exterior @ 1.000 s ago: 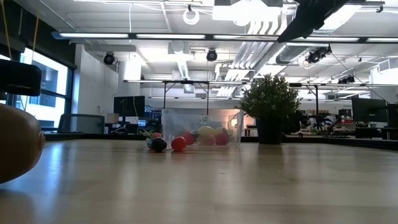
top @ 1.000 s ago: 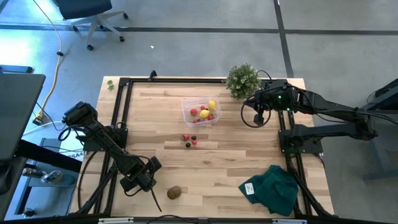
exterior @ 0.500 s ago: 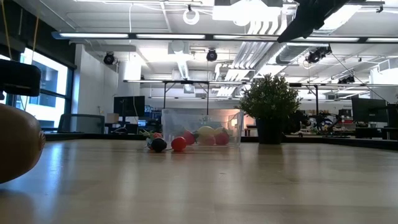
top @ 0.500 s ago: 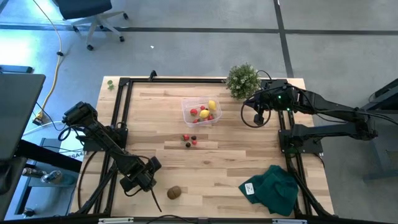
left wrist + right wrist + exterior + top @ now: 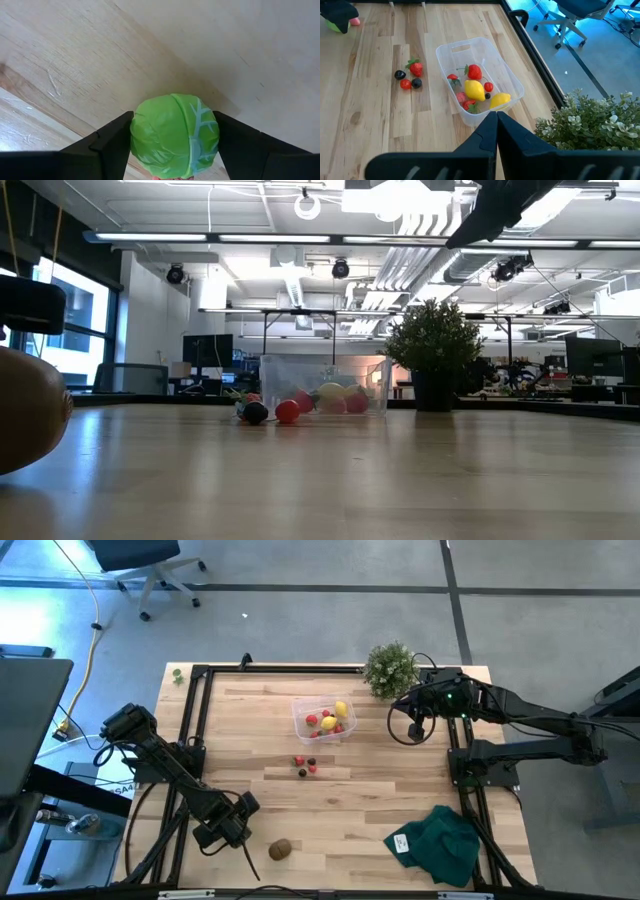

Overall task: Pick and placing Produce into tupperware
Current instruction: Put the green cabbage into the transparent bin

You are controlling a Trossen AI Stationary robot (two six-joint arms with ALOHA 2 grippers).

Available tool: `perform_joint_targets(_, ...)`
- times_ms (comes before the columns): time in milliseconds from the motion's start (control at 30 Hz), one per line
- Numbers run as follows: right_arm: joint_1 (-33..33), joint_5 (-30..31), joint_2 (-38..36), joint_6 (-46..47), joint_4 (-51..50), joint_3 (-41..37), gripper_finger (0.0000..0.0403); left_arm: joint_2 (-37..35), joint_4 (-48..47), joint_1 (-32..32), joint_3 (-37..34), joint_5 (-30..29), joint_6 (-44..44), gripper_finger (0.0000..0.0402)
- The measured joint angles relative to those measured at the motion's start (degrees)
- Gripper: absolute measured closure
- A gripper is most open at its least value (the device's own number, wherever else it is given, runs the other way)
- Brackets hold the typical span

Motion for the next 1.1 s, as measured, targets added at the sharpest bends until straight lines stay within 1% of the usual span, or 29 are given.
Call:
perform_joint_targets(233,0.0,0.0,0.0,0.0,0.0,0.0,0.0402,0.0,0.0,0.0,1.2,-1.6,-1.1,0.0164)
perform_joint_targets(367,0.0,0.0,0.0,0.0,0.0,0.0,0.0402,0.0,-0.2,0.2,3.9,-4.9,-1.2,0.0163)
perform_joint_targets(500,0.0,0.0,0.0,0.0,0.0,0.0,0.0402,0.0,-2.1,2.4,8.7,-8.8,-1.4,0.0162)
perform_joint_targets(700,0.0,0.0,0.0,0.0,0.0,0.0,0.0402,0.0,-8.0,9.4,20.3,-17.5,-1.6,0.0166)
perform_joint_targets(867,0.0,0.0,0.0,0.0,0.0,0.0,0.0402,0.0,-9.5,16.2,32.2,-24.4,2.0,0.0166)
perform_joint_targets(1000,0.0,0.0,0.0,0.0,0.0,0.0,0.0402,0.0,-9.8,22.2,42.2,-27.8,5.7,0.0167)
perform_joint_targets(1100,0.0,0.0,0.0,0.0,0.0,0.0,0.0402,0.0,-9.7,27.3,49.2,-28.6,8.1,0.0167)
